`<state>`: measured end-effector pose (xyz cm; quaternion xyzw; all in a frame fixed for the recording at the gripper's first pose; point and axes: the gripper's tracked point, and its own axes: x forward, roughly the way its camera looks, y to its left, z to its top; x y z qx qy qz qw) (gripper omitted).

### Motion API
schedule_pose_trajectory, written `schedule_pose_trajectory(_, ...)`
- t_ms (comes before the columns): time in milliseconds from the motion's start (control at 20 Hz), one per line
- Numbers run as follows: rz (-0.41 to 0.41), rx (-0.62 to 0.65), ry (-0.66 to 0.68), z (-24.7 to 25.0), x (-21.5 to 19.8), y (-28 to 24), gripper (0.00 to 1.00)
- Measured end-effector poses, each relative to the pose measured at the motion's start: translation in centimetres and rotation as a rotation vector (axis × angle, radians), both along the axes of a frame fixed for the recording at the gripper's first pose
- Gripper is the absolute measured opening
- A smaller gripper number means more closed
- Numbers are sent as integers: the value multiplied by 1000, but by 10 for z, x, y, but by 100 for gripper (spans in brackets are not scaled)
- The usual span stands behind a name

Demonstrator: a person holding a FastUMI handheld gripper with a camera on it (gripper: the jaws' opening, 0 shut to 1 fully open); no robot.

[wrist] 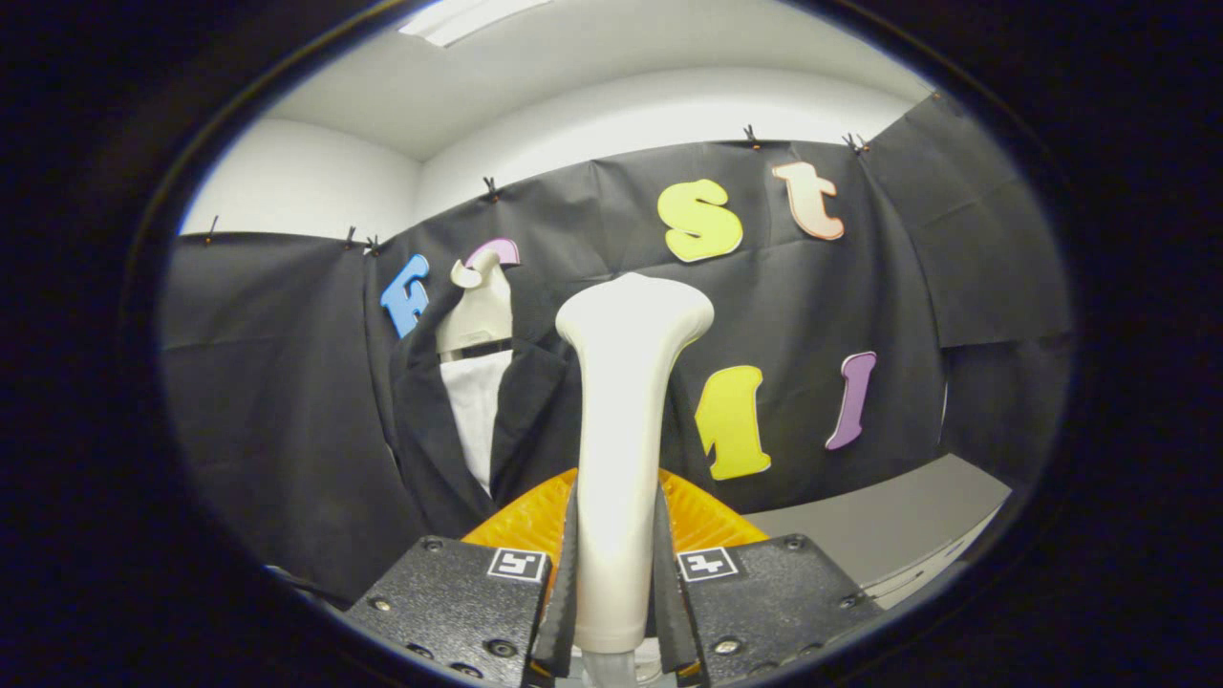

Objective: Iron the clothes twice with a garment steamer, once on the left side and once on the right side.

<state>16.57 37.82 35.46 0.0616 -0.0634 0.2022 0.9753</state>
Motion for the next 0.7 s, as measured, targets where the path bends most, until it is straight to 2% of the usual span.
schedule_pose_trajectory(300, 24, -36, -9, 6, 5, 49, 36)
schedule_pose_trajectory(700, 13, -84, 38, -17, 22, 68, 37)
